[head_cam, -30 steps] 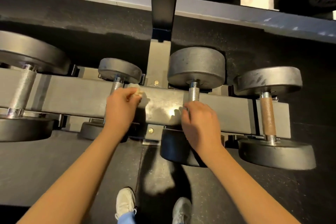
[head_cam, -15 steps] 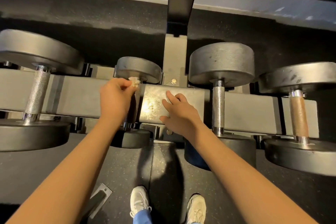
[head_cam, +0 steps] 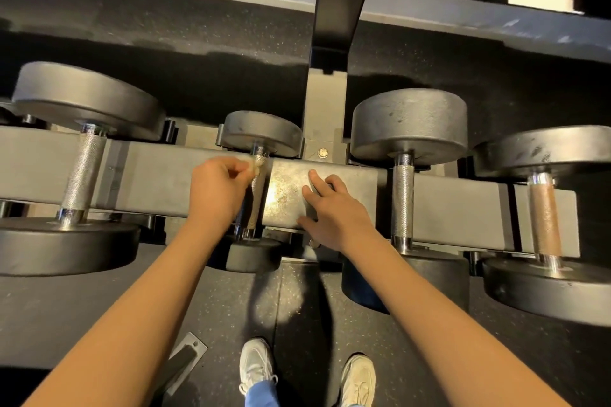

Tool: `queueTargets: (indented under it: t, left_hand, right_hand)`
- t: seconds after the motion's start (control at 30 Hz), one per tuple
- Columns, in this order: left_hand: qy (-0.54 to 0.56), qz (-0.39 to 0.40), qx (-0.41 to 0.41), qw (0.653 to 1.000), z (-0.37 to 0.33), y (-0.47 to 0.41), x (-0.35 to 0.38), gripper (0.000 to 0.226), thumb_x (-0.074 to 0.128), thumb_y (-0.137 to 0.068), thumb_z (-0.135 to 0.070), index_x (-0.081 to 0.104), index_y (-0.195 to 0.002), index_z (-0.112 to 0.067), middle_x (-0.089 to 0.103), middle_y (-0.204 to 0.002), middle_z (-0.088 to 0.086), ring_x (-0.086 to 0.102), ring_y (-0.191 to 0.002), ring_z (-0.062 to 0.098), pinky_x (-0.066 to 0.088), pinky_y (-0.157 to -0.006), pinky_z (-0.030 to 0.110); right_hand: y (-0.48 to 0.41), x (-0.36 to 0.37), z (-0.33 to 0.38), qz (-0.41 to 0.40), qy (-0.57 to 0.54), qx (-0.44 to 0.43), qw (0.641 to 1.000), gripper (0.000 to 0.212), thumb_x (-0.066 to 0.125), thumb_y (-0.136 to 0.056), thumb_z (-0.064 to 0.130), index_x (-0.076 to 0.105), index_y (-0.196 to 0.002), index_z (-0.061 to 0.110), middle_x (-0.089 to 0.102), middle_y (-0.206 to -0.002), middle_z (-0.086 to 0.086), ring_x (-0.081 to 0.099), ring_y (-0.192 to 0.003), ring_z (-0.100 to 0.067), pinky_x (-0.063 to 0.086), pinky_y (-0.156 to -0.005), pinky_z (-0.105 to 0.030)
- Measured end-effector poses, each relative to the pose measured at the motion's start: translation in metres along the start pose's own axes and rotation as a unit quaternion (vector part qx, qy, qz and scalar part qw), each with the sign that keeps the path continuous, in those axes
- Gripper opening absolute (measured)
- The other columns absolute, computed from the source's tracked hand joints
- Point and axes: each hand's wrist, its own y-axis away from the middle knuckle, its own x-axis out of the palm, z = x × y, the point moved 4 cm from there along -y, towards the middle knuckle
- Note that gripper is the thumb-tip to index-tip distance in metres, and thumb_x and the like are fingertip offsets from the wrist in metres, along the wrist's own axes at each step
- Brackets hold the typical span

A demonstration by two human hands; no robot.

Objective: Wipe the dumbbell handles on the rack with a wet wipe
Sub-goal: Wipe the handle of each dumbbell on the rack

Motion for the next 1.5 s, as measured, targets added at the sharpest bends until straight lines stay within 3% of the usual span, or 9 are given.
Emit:
queueTargets:
  t: [0.17, 0.43, 0.67, 0.9, 1.03, 1.23, 1.33, 1.43, 1.5]
  left_hand:
    - [-0.032, 0.083, -0.025, 0.996, 0.024, 0.017, -0.007, 0.012, 0.069, -0.085, -0.013, 0.072, -0.093, -0.005, 0.069, -0.092, 0.004, 0.06, -0.076, 0.009, 0.044, -0.071, 0.013]
    - [0.039, -0.041, -0.013, 0.998, -0.013, -0.011, 0.002, 0.021, 0.065, -0.09, -0.018, 0.07, -0.107, -0.007, 0.066, -0.097, 0.002, 0.058, -0.088, 0.012, 0.038, -0.069, 0.011]
    - [-0.04, 0.004, 0.002, 0.999, 0.02, 0.031, -0.001, 0.007, 0.07, -0.085, -0.012, 0.07, -0.086, -0.005, 0.063, -0.095, 0.003, 0.057, -0.081, 0.015, 0.041, -0.073, 0.02]
    - [0.065, 0.007, -0.06, 0.996, 0.01, 0.0, 0.0, 0.004, 0.071, -0.084, -0.018, 0.068, -0.087, -0.017, 0.067, -0.084, 0.001, 0.066, -0.079, 0.022, 0.056, -0.079, 0.039]
    - [0.056, 0.028, -0.063, 0.996, 0.021, 0.02, 0.001, 0.014, 0.071, -0.084, -0.021, 0.07, -0.09, -0.009, 0.068, -0.085, 0.006, 0.062, -0.077, 0.018, 0.053, -0.076, 0.033]
    - [-0.003, 0.14, -0.072, 0.988, 0.036, 0.036, -0.015, 0.011, 0.075, -0.079, -0.012, 0.071, -0.086, -0.005, 0.065, -0.082, -0.003, 0.055, -0.069, -0.001, 0.041, -0.065, 0.002]
    - [0.038, 0.112, -0.044, 0.992, 0.024, 0.032, -0.022, 0.013, 0.076, -0.078, -0.018, 0.071, -0.088, -0.01, 0.068, -0.084, 0.0, 0.06, -0.073, 0.008, 0.048, -0.073, 0.015]
    - [0.1, 0.104, -0.032, 0.989, 0.006, 0.03, -0.021, 0.013, 0.074, -0.081, -0.014, 0.07, -0.093, -0.011, 0.069, -0.084, 0.003, 0.064, -0.078, 0.013, 0.049, -0.069, 0.015]
    - [0.125, 0.105, -0.024, 0.986, -0.002, 0.029, -0.019, 0.009, 0.072, -0.082, -0.014, 0.072, -0.091, -0.013, 0.07, -0.083, 0.003, 0.065, -0.08, 0.016, 0.053, -0.074, 0.023]
  right_hand:
    - [0.001, 0.0, 0.001, 0.004, 0.0, 0.001, 1.0, 0.061, 0.046, -0.096, 0.043, 0.023, -0.148, 0.022, -0.005, -0.16, 0.008, 0.0, -0.145, -0.021, 0.038, -0.103, -0.042]
    - [-0.001, 0.002, 0.001, 0.005, 0.018, 0.0, 1.0, 0.063, 0.045, -0.095, 0.046, 0.022, -0.149, 0.023, -0.006, -0.16, 0.008, 0.0, -0.145, -0.021, 0.037, -0.104, -0.041]
    - [-0.001, 0.002, 0.001, 0.015, 0.017, 0.005, 1.0, 0.066, 0.045, -0.095, 0.046, 0.018, -0.151, 0.024, -0.008, -0.16, 0.009, -0.003, -0.145, -0.02, 0.036, -0.106, -0.042]
    - [-0.001, 0.002, 0.001, 0.01, 0.02, 0.004, 1.0, 0.066, 0.045, -0.095, 0.047, 0.018, -0.151, 0.024, -0.008, -0.16, 0.009, -0.002, -0.145, -0.021, 0.035, -0.107, -0.042]
    - [-0.002, 0.004, -0.001, 0.014, 0.024, 0.002, 1.0, 0.066, 0.045, -0.095, 0.048, 0.018, -0.151, 0.024, -0.009, -0.16, 0.009, -0.002, -0.145, -0.021, 0.035, -0.106, -0.042]
    - [0.001, 0.002, 0.001, 0.012, 0.023, -0.005, 1.0, 0.058, 0.045, -0.096, 0.045, 0.029, -0.147, 0.023, 0.0, -0.161, 0.006, 0.005, -0.145, -0.023, 0.032, -0.109, -0.042]
    - [0.006, -0.011, 0.012, -0.086, -0.12, -0.025, 0.989, 0.043, 0.048, -0.097, 0.034, 0.047, -0.139, 0.021, 0.033, -0.153, 0.001, 0.029, -0.138, -0.019, 0.03, -0.111, -0.035]
    - [0.01, -0.023, 0.04, -0.128, -0.453, -0.011, 0.882, 0.036, 0.056, -0.095, 0.023, 0.057, -0.13, 0.018, 0.059, -0.128, -0.003, 0.055, -0.115, -0.016, 0.043, -0.101, -0.033]
    - [0.005, -0.025, 0.058, -0.115, -0.551, -0.013, 0.826, 0.032, 0.06, -0.092, 0.019, 0.062, -0.124, 0.015, 0.064, -0.119, -0.005, 0.06, -0.108, -0.018, 0.048, -0.097, -0.037]
